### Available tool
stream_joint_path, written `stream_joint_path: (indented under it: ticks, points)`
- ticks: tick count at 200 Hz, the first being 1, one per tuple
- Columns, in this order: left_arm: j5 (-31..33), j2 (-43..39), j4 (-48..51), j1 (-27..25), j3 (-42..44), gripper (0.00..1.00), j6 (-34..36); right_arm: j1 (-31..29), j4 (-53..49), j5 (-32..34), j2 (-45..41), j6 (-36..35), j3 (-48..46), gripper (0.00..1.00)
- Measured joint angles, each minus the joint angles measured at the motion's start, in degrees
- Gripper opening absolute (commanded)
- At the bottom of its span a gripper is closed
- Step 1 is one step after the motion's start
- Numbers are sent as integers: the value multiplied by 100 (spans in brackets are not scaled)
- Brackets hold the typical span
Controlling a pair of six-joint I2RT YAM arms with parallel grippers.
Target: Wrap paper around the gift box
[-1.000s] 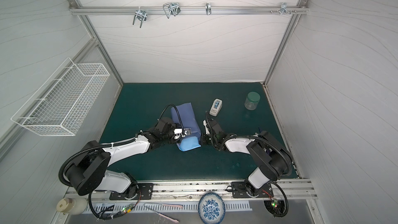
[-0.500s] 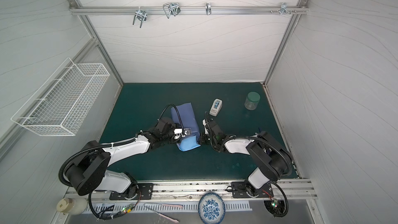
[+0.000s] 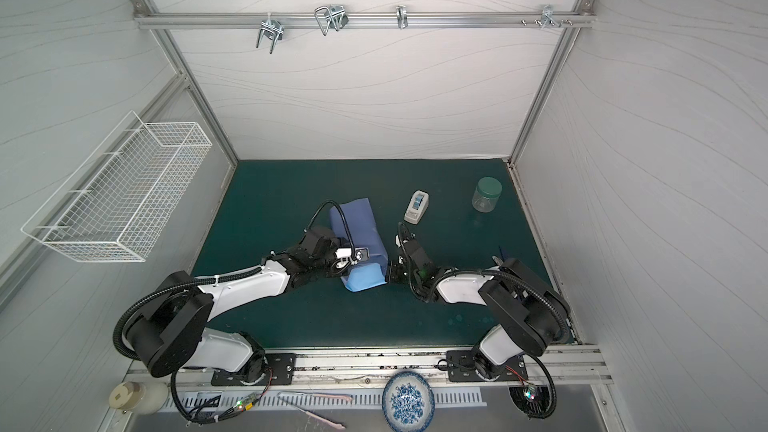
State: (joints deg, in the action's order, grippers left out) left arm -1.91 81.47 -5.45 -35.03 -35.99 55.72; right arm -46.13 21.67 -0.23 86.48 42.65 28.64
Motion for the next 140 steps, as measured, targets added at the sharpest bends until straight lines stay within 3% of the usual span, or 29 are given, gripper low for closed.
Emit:
stream_joint_path:
  ticks: [140]
  points:
    - [0, 0, 0, 0, 0, 69, -28, -278, 389, 151, -17, 85, -286, 5]
